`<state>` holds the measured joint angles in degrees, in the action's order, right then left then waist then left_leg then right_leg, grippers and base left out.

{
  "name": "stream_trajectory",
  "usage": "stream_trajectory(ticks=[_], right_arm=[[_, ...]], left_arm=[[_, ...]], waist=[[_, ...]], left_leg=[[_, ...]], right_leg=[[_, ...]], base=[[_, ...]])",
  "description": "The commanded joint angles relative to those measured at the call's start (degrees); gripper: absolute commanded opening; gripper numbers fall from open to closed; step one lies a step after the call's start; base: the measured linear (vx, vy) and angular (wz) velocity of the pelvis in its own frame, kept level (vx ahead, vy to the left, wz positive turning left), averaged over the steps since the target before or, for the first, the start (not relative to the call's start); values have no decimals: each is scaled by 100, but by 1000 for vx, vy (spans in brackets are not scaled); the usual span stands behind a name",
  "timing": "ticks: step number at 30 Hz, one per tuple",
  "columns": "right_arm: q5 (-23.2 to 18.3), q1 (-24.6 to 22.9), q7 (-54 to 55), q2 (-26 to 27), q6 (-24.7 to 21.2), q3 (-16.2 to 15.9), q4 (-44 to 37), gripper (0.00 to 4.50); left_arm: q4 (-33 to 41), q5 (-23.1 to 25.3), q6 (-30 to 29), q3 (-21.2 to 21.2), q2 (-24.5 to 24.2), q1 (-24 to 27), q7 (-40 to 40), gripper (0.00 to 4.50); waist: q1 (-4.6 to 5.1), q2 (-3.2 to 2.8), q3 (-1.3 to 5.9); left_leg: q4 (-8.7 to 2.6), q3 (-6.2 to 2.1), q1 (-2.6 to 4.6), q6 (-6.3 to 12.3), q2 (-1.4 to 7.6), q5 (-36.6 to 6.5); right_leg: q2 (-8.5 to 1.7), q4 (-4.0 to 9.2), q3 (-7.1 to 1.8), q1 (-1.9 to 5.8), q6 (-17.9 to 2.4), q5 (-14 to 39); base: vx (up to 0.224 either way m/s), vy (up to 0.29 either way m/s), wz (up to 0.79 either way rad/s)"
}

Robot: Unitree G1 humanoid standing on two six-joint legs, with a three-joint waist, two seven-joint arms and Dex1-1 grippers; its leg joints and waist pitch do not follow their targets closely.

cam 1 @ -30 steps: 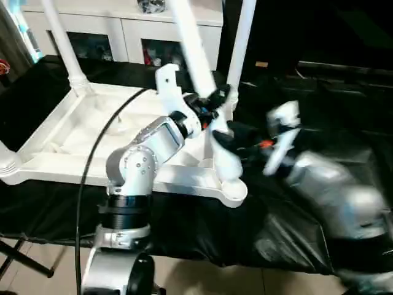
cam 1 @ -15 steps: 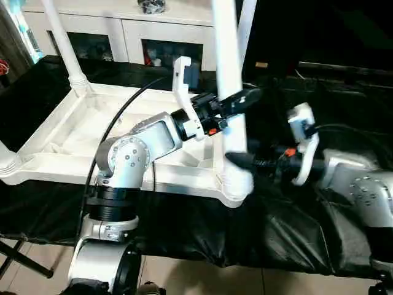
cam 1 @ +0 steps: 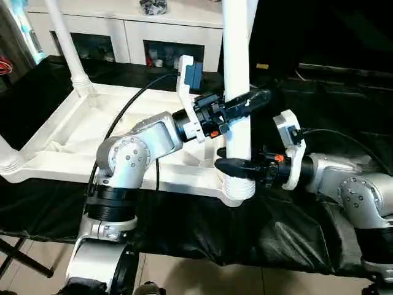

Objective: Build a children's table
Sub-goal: Pick table leg

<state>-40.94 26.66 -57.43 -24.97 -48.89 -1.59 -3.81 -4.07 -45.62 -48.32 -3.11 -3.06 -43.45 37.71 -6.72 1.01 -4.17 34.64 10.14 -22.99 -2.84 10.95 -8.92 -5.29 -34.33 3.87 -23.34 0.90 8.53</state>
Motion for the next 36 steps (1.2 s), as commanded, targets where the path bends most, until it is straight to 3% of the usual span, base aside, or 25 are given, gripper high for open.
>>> stream_trajectory(ticks=[1, 2, 5, 9, 12, 14, 15, 18, 19, 20, 29, 30, 36], right_arm=[[151, -47, 357, 77, 193, 60, -83, 200], [215, -61, 487, 145, 265, 58, -128, 200], [461, -73, 1002, 395, 484, 75, -251, 197], [792, -40, 1930, 923, 692, 132, -362, 196], [1115, -14, 2381, 1134, 818, -83, -427, 196], [1308, 8, 2594, 1255, 938, -222, -477, 196], [1426, 31, 2831, 1441, 981, -321, -546, 196], [1487, 25, 2892, 1513, 1002, -374, -582, 196], [1529, 1, 2925, 1547, 1010, -422, -605, 196], [1542, -10, 2936, 1556, 1009, -438, -612, 196], [1708, -71, 2988, 1535, 1049, -500, -603, 196], [1683, -40, 2991, 1539, 987, -462, -549, 252], [1355, 221, 2360, 1034, 618, -222, -271, 300]], left_arm=[[123, -31, 17, 56, 129, -123, -84, 188], [107, 43, 42, 57, 141, -124, -212, 188], [152, 272, 178, 82, 186, -83, -549, 258], [99, 941, 307, 46, 447, -84, -1847, 274], [77, 1424, 511, 59, 637, -35, -2586, 277], [49, 1563, 659, 3, 784, -5, -2920, 238], [-13, 1684, 930, -119, 962, 4, -3289, 242], [-35, 1815, 1121, -114, 968, -5, -3374, 216], [-54, 1903, 1237, -111, 945, -31, -3401, 203], [-60, 1928, 1268, -114, 935, -42, -3408, 201], [27, 1884, 1361, -41, 976, 29, -3179, 188], [20, 1918, 1411, -8, 952, 24, -3147, 188], [-73, 1817, 1506, 111, 732, -63, -2487, 188]], waist=[[-21, 102, 496], [-14, 94, 497], [1, 93, 498], [12, 81, 497], [37, 92, 487], [40, 103, 490], [38, 111, 489], [42, 103, 501], [57, 139, 495], [49, 121, 498], [49, 140, 503], [52, 144, 503], [44, 168, 489]], left_leg=[[-401, -37, 152, -114, 178, -1187], [-403, -39, 151, -125, 179, -1176], [-414, -47, 148, -188, 183, -1179], [-427, -52, 159, -281, 175, -1323], [-444, -65, 147, -327, 178, -1425], [-440, -63, 139, -337, 163, -1424], [-437, -65, 139, -326, 160, -1433], [-437, -70, 135, -288, 154, -1416], [-440, -65, 126, -270, 156, -1411], [-443, -71, 130, -268, 160, -1380], [-432, -47, 128, -210, 162, -1210], [-432, -47, 131, -209, 162, -1220], [-437, -48, 145, -185, 167, -1320]], right_leg=[[-297, 393, -184, 267, -941, 1895], [-296, 388, -185, 264, -947, 1863], [-296, 383, -186, 259, -902, 1850], [-293, 414, -181, 252, -769, 2025], [-279, 452, -183, 243, -567, 2183], [-277, 468, -182, 244, -475, 2243], [-282, 477, -177, 245, -443, 2289], [-270, 475, -177, 238, -355, 2273], [-260, 486, -176, 231, -341, 2251], [-262, 476, -175, 232, -335, 2184], [-264, 414, -193, 246, -553, 1712], [-265, 413, -193, 247, -556, 1729], [-261, 439, -194, 242, -448, 1929]], base=[[0, 0, 0], [0, 0, 0], [0, 0, 0], [0, 0, 0], [0, 0, 0], [0, 0, 0], [0, 0, 0], [0, 0, 0], [0, 0, 0], [0, 0, 0], [0, 0, 0], [0, 0, 0], [0, 0, 0]])
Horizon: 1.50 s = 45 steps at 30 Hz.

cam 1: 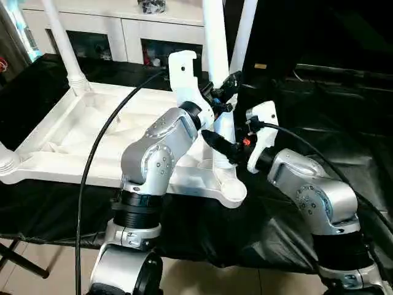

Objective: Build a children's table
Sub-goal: Pick table leg

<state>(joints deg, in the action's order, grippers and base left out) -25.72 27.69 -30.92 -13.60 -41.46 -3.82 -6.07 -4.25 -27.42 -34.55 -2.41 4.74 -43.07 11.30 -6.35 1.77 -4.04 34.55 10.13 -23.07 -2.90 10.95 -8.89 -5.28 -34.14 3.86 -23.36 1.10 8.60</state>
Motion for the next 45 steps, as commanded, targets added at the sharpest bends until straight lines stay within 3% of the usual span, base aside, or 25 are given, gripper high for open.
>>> stream_trajectory(ticks=[1, 3, 7, 10, 11, 15, 18, 21, 30, 35, 45], right_arm=[[-301, 221, -630, -368, -300, 35, 24, 309], [-502, 294, -956, -579, -508, 89, 57, 314], [-823, 400, -1647, -987, -740, 138, 127, 315], [-811, 434, -2044, -1235, -700, 37, 230, 315], [-809, 447, -2105, -1275, -697, 34, 267, 315], [-756, 563, -2434, -1520, -665, -107, 497, 315], [-662, 557, -2569, -1601, -579, -213, 524, 315], [-556, 554, -2577, -1578, -423, -240, 617, 315], [-842, 432, -2716, -1455, -637, -203, 656, 315], [-831, 405, -2710, -1428, -690, -209, 713, 315], [-861, 256, -2734, -1448, -704, -251, 631, 315]], left_arm=[[-61, -89, 117, 86, -149, -122, 456, 188], [-53, -187, 70, 86, -207, -127, 660, 188], [-51, -419, -31, 110, -342, -165, 1197, 188], [-48, -610, -226, 153, -507, -187, 1650, 188], [-48, -664, -322, 163, -539, -189, 1725, 188], [-25, -853, -631, 259, -728, -218, 2189, 188], [-37, -852, -699, 281, -773, -264, 2212, 188], [-42, -904, -869, 289, -782, -308, 2198, 188], [229, -817, -756, 682, -785, -213, 2583, 188], [242, -830, -809, 660, -743, -170, 2493, 188], [352, -887, -949, 752, -889, -16, 2618, 188]], waist=[[9, 102, 472], [-9, 102, 472], [-37, 117, 489], [-41, 123, 493], [-33, 173, 498], [-35, 159, 483], [-26, 190, 476], [-31, 176, 471], [-43, 181, 481], [-39, 192, 485], [-44, 191, 474]], left_leg=[[-425, -46, 145, -177, 161, -1324], [-420, -49, 150, -147, 162, -1312], [-401, -39, 150, -110, 172, -1126], [-390, -30, 143, -79, 177, -1051], [-383, -20, 143, -67, 177, -1028], [-382, -21, 161, -82, 188, -1035], [-387, -20, 159, -103, 191, -1133], [-385, -25, 167, -156, 190, -1181], [-399, -42, 173, -179, 200, -1240], [-390, -35, 162, -191, 196, -1208], [-402, -43, 174, -247, 197, -1343]], right_leg=[[-266, 425, -191, 250, -466, 1941], [-269, 416, -190, 266, -478, 1961], [-280, 381, -193, 265, -691, 1711], [-291, 353, -194, 278, -832, 1571], [-289, 346, -193, 281, -853, 1553], [-294, 342, -192, 265, -977, 1649], [-299, 354, -195, 272, -918, 1759], [-308, 365, -196, 259, -892, 1895], [-296, 354, -188, 267, -938, 1758], [-295, 338, -193, 276, -988, 1640], [-298, 371, -190, 257, -855, 1938]], base=[[0, 0, 0], [0, 0, 0], [0, 0, 0], [0, 0, 0], [0, 0, 0], [0, 0, 0], [0, 0, 0], [0, 0, 0], [0, 0, 0], [0, 0, 0], [0, 0, 0]])
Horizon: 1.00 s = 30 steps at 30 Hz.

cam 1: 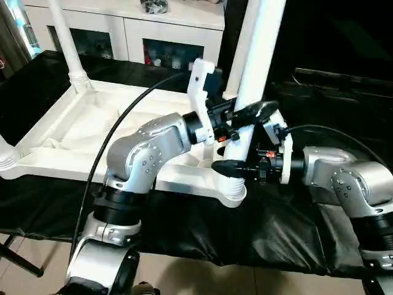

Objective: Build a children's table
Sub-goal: Pick table leg

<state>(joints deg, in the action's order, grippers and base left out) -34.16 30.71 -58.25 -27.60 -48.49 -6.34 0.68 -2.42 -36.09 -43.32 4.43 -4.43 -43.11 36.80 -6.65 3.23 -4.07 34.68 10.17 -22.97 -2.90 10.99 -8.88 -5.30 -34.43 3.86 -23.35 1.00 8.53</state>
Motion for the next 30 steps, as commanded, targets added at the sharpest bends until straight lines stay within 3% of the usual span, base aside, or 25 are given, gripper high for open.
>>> stream_trajectory(ticks=[1, 3, 5, 7, 8, 9, 11, 12, 18, 30], right_arm=[[-25, -44, -10, -38, 7, -1, -86, 315], [-63, -47, -68, -24, 39, -1, -198, 315], [-21, -3, -16, 25, 58, -7, -145, 315], [1, 5, 19, 40, 57, -13, -122, 315], [10, -4, 24, 45, 65, -22, -119, 315], [11, -35, 63, 70, 46, -17, -97, 315], [11, -41, 92, 86, 27, -12, -79, 315], [-19, -57, 125, 138, -1, 8, -64, 315], [-125, -85, 214, 193, -143, 117, -84, 315], [-290, -23, 111, 50, -221, 326, -157, 315]], left_arm=[[147, 18, -67, 98, 16, -16, 68, 188], [64, 66, -60, 127, 42, -24, 46, 188], [-84, 236, 139, 158, 60, -80, 7, 188], [-92, 185, 131, 119, 94, -93, 5, 188], [-99, 139, 124, 81, 120, -114, -17, 188], [-91, 118, 190, 82, 112, -142, 60, 188], [-88, 120, 234, 86, 104, -147, 108, 188], [-83, 125, 235, 82, 104, -169, 105, 188], [-41, 166, 218, 93, 109, -158, 107, 188], [-117, 194, 233, 85, 87, -138, 127, 188]], waist=[[-15, 36, 477], [-12, 58, 477], [-18, 7, 480], [-10, 18, 481], [-20, -7, 485], [-30, -75, 486], [-14, -25, 486], [-22, -59, 490], [-19, -29, 493], [-18, -16, 484]], left_leg=[[-417, -53, 166, -256, 195, -1357], [-418, -50, 161, -259, 193, -1358], [-420, -59, 161, -262, 194, -1357], [-423, -56, 159, -273, 191, -1379], [-423, -63, 163, -288, 191, -1392], [-425, -73, 177, -310, 194, -1444], [-429, -65, 170, -303, 185, -1499], [-428, -73, 171, -312, 189, -1508], [-427, -65, 182, -301, 196, -1447], [-425, -62, 177, -306, 192, -1495]], right_leg=[[-298, 397, -187, 258, -854, 1947], [-296, 402, -187, 260, -841, 1939], [-299, 396, -189, 262, -851, 1890], [-296, 400, -188, 264, -856, 1860], [-300, 391, -185, 268, -881, 1845], [-299, 386, -186, 259, -910, 1808], [-286, 400, -182, 266, -925, 1784], [-294, 388, -183, 269, -946, 1759], [-286, 367, -186, 273, -1036, 1582], [-292, 395, -187, 268, -936, 1804]], base=[[0, 0, 0], [0, 0, 0], [0, 0, 0], [0, 0, 0], [0, 0, 0], [0, 0, 0], [0, 0, 0], [0, 0, 0], [0, 0, 0], [0, 0, 0]])
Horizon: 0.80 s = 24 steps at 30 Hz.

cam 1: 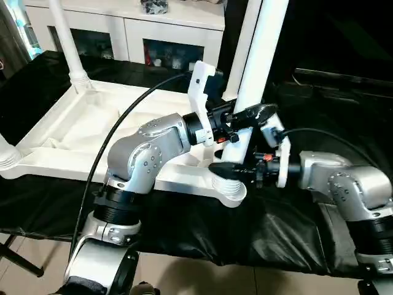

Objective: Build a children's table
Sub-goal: Pick table leg

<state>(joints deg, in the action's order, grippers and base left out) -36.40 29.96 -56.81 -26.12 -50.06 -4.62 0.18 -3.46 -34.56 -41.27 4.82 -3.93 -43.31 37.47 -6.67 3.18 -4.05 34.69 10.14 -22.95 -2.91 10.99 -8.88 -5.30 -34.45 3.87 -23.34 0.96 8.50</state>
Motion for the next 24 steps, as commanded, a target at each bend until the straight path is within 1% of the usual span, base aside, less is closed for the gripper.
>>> stream_trajectory(ticks=[1, 2, 3, 5, 8, 10, 13, 16, 24], right_arm=[[-64, 56, -34, -106, -57, 153, -105, 315], [-57, 64, -39, -138, -46, 157, -101, 315], [-48, 82, -39, -186, -45, 176, -78, 315], [7, 86, -35, -228, -47, 148, -26, 315], [128, 43, -90, -257, 17, 0, 25, 315], [127, 38, -91, -220, 16, -30, 48, 315], [107, 50, -63, -185, 19, -39, 87, 315], [76, 70, -46, -169, 31, -40, 128, 315], [111, 70, -97, -118, 41, -60, 125, 315]], left_arm=[[-20, 40, 29, 41, 40, -124, 56, 188], [-41, 45, 39, 30, 38, -143, 53, 188], [-76, 48, 55, 15, 23, -173, 71, 188], [-79, 11, 37, -1, 22, -190, 99, 188], [-49, -14, 10, 18, 49, -188, 111, 188], [-35, -20, 1, 28, 66, -193, 105, 188], [-38, -43, -15, 24, 75, -205, 122, 188], [-46, -48, -25, 43, 84, -202, 157, 188], [-78, -54, -35, 58, 137, -226, 197, 188]], waist=[[-13, 4, 481], [-15, 1, 481], [-20, -32, 483], [-13, -14, 483], [-15, -15, 490], [-13, -15, 489], [-14, -11, 489], [-15, -23, 487], [-9, -34, 487]], left_leg=[[-427, -57, 169, -305, 191, -1483], [-426, -58, 169, -306, 190, -1477], [-426, -62, 175, -310, 191, -1463], [-423, -58, 172, -311, 189, -1468], [-421, -61, 166, -304, 189, -1452], [-422, -62, 164, -294, 192, -1439], [-420, -59, 165, -278, 191, -1423], [-422, -57, 174, -282, 194, -1449], [-425, -61, 172, -293, 192, -1501]], right_leg=[[-291, 399, -187, 269, -922, 1811], [-294, 398, -187, 271, -919, 1819], [-296, 393, -187, 270, -916, 1815], [-290, 402, -187, 270, -910, 1801], [-291, 393, -184, 275, -931, 1760], [-291, 389, -184, 276, -961, 1706], [-292, 383, -185, 280, -1005, 1659], [-288, 382, -186, 274, -1033, 1638], [-287, 388, -183, 278, -1028, 1669]], base=[[0, 0, 0], [0, 0, 0], [0, 0, 0], [0, 0, 0], [0, 0, 0], [0, 0, 0], [0, 0, 0], [0, 0, 0], [0, 0, 0]])
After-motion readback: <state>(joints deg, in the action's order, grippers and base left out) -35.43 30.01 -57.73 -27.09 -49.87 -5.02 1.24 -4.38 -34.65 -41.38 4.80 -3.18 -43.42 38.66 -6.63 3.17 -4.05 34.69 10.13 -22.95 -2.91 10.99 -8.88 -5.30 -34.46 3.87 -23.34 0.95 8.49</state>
